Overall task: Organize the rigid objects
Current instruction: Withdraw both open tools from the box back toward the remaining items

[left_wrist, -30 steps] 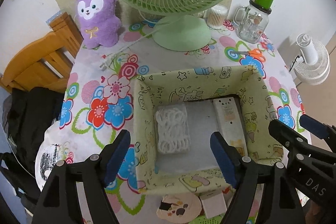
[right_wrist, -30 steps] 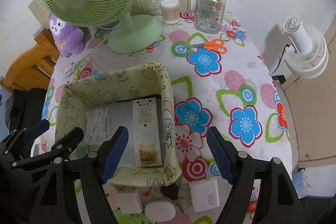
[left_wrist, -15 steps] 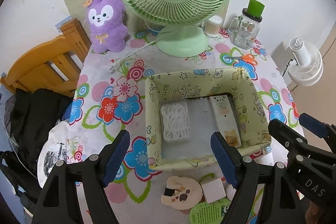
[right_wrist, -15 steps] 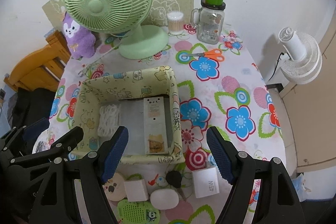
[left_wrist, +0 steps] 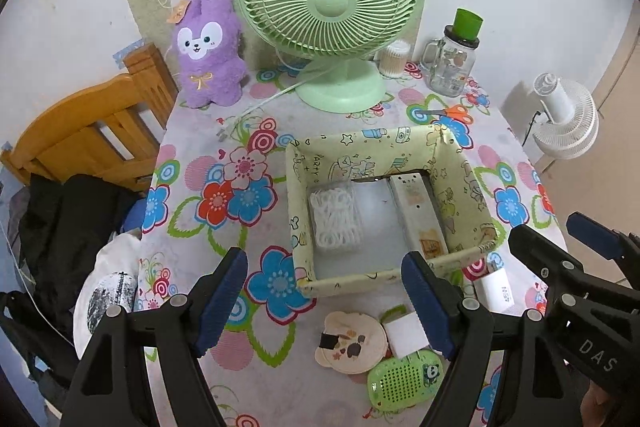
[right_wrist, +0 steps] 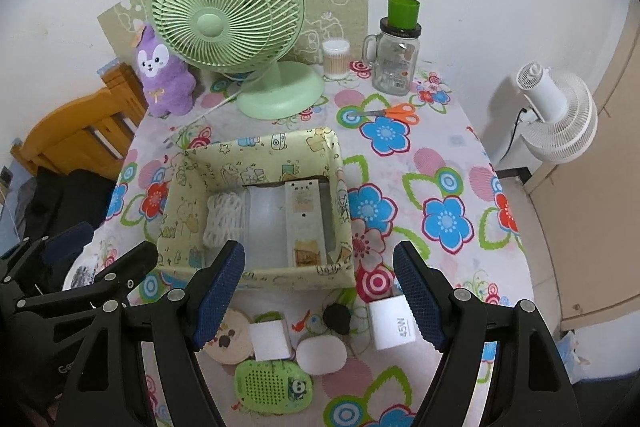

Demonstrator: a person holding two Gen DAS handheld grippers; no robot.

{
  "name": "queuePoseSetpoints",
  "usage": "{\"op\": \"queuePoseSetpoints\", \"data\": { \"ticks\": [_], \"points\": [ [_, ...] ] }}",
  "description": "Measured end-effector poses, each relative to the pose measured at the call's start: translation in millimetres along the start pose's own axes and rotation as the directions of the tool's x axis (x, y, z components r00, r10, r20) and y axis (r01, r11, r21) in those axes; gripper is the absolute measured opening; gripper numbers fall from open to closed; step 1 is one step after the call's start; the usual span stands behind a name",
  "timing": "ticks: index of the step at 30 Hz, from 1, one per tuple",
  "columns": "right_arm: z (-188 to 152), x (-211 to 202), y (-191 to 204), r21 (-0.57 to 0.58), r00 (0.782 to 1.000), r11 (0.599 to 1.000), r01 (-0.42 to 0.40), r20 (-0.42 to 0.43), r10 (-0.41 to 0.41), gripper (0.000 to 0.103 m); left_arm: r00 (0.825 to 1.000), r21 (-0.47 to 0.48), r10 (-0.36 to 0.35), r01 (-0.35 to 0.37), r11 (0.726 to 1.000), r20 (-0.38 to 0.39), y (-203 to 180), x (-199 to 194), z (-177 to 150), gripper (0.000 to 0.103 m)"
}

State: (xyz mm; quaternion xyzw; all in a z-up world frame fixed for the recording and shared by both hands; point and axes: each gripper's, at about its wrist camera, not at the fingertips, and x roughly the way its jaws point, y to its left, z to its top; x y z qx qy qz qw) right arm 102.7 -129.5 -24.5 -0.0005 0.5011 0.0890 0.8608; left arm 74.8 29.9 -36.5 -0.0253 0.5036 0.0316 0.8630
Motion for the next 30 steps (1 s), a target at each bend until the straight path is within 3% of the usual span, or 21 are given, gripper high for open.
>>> {"op": "queuePoseSetpoints", "data": {
  "ticks": [17,30],
  "points": [
    [-28,-26,10,0.032,0.999,0.999,0.005,0.046,-0.007,0.079,0.999,0.032,-0.050,0.049,0.998,0.021,8,-17,-22,0.085],
    [-36,-17,-6,0.006,0.999,1.000,-0.025,0.026,0.025,0.079,0.999,0.011,-0.048,0.048,0.999,-0.005,-7,-6,-35,0.087]
  ]
}}
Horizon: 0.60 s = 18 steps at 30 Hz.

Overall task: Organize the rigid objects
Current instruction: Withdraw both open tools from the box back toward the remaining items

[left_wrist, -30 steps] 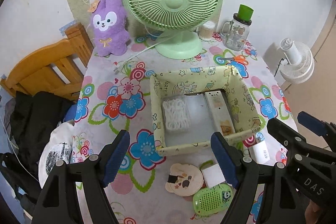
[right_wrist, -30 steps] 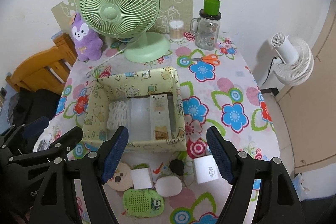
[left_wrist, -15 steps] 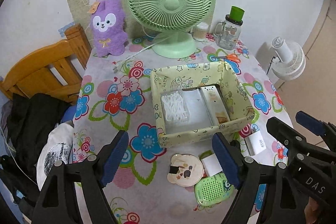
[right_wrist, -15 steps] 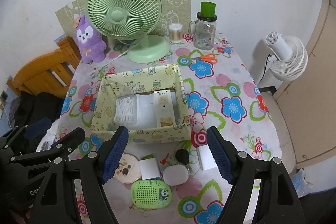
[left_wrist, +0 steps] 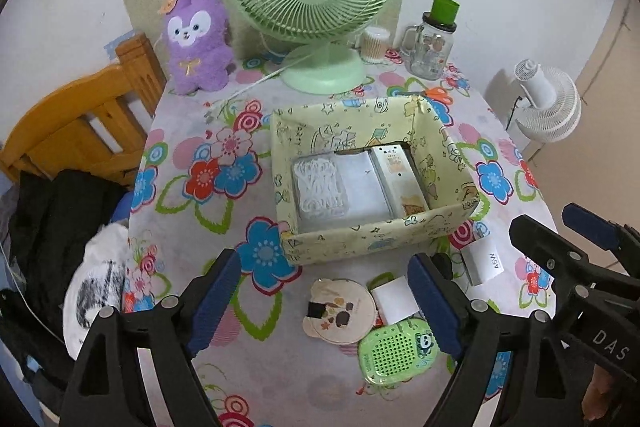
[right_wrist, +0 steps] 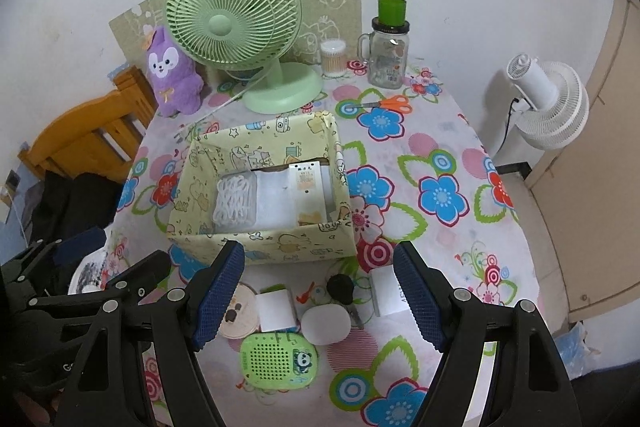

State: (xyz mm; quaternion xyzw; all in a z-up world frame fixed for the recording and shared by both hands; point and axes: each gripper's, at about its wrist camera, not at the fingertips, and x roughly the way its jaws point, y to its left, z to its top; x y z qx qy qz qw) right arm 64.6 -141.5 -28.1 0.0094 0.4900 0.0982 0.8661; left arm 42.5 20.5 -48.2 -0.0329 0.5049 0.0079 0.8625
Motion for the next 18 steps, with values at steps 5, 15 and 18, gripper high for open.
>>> {"op": "queuePoseSetpoints", "data": {
  "ticks": [5,15,18],
  "points": [
    [-3,8,-8,-0.025,1.000,0.999,-0.027,-0.011,0.026,0.079,1.000,-0.021,0.003,-0.003,1.000,-0.017,-5,7,-7,0.087],
    [-10,28,-28,-0.090,0.997,0.995,-0.044,-0.061,0.038,0.082,0.998,-0.055,0.007,-0.011,0.998,-0.064,-22,29,-21,0.089],
    [-14,38,-37,-0.085,0.996,0.995,-0.046,-0.084,0.039,0.084,0.997,-0.053,0.009,-0.013,0.998,-0.077,-28,37,-25,0.090]
  ]
}}
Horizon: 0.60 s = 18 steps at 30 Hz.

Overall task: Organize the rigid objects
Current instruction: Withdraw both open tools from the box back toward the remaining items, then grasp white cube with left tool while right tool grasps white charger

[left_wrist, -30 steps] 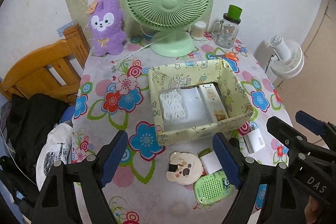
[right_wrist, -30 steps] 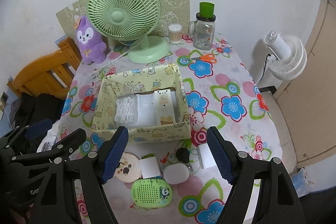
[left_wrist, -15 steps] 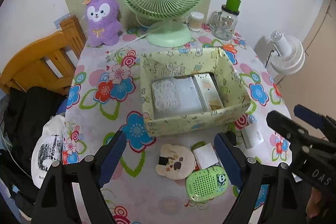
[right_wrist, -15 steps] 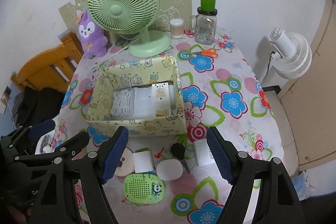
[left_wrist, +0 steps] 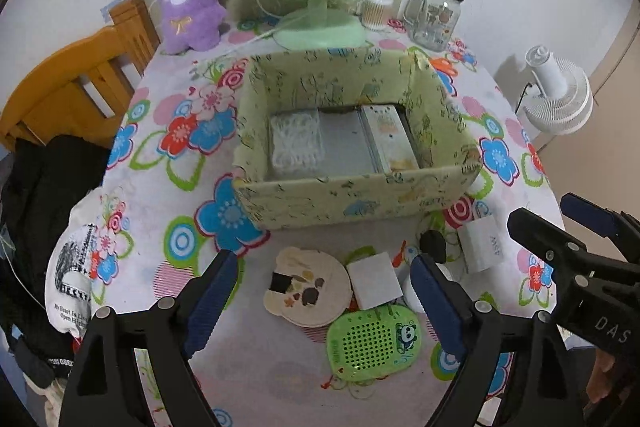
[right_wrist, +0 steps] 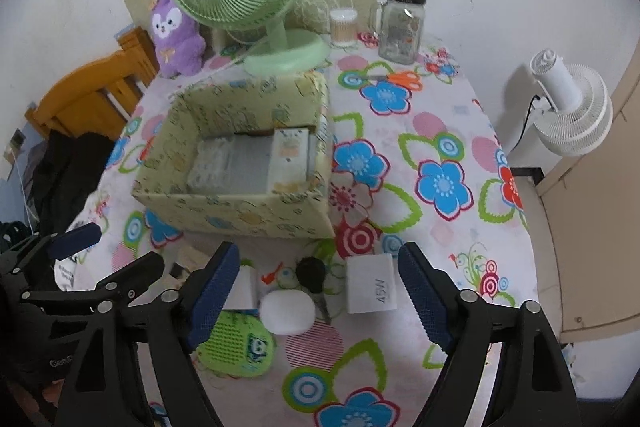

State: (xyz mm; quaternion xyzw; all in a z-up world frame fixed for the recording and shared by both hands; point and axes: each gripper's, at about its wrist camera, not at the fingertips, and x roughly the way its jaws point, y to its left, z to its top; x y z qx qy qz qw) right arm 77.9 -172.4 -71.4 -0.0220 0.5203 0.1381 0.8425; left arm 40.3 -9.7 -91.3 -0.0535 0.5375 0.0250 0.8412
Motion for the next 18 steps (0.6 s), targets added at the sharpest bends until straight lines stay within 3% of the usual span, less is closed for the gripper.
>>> {"op": "queuePoseSetpoints", "data": {
  "ticks": [18],
  "points": [
    [-14,43,-32,-0.023,0.997,1.000,0.005,-0.071,-0.007,0.084,0.995,-0.019,0.036,-0.038,0.999,-0.097,-25,46,-14,0.089]
  ]
}}
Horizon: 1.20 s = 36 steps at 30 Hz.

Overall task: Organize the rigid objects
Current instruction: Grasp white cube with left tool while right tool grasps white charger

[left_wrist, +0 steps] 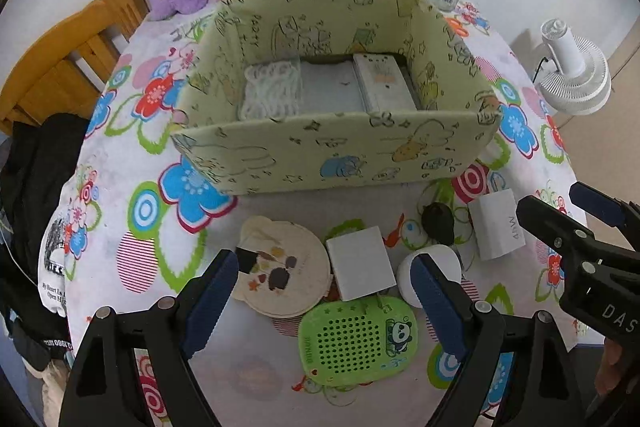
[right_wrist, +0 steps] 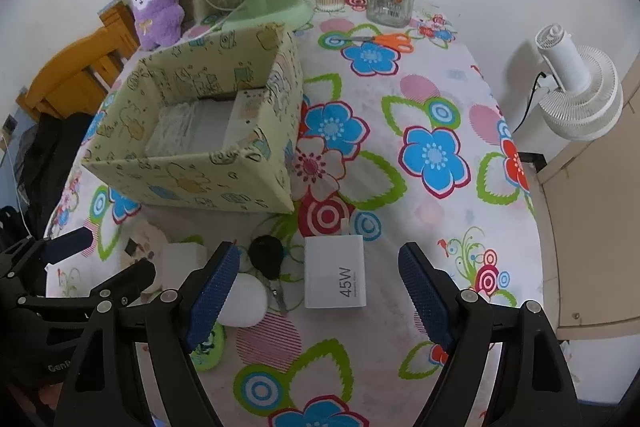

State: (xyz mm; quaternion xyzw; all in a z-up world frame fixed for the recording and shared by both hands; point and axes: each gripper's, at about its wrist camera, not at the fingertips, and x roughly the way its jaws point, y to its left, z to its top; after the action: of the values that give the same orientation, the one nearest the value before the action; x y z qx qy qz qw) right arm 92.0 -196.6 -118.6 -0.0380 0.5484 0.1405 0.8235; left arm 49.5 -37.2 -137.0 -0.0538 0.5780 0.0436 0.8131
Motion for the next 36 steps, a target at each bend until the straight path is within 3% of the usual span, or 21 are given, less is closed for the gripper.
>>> {"op": "queuePoseSetpoints", "data": {
  "ticks": [25,28,33,36],
  "points": [
    [-9,57,-25,-0.014,0.992,1.000,0.006,-0.124,-0.007,0.084,0.996,-0.087,0.038,-0.045,0.995,-0.081,-15,51,-3,0.085],
    [-10,60,-26,-0.023,0.991,1.000,0.007,-0.132,-0.010,0.084,0.993,-0.097,0.058,-0.067,0.993,-0.101,-12,57,-2,0.075],
    [-11,65,-29,-0.017,0.989,1.000,-0.003,-0.145,0.001,0.084,0.990,-0.078,0.107,-0.114,0.990,-0.094,-14,61,-3,0.073],
    [-11,69,-28,-0.019,0.988,1.000,-0.001,-0.155,-0.002,0.084,0.989,-0.062,0.121,-0.126,0.990,-0.085,-22,61,-5,0.067]
  ]
}}
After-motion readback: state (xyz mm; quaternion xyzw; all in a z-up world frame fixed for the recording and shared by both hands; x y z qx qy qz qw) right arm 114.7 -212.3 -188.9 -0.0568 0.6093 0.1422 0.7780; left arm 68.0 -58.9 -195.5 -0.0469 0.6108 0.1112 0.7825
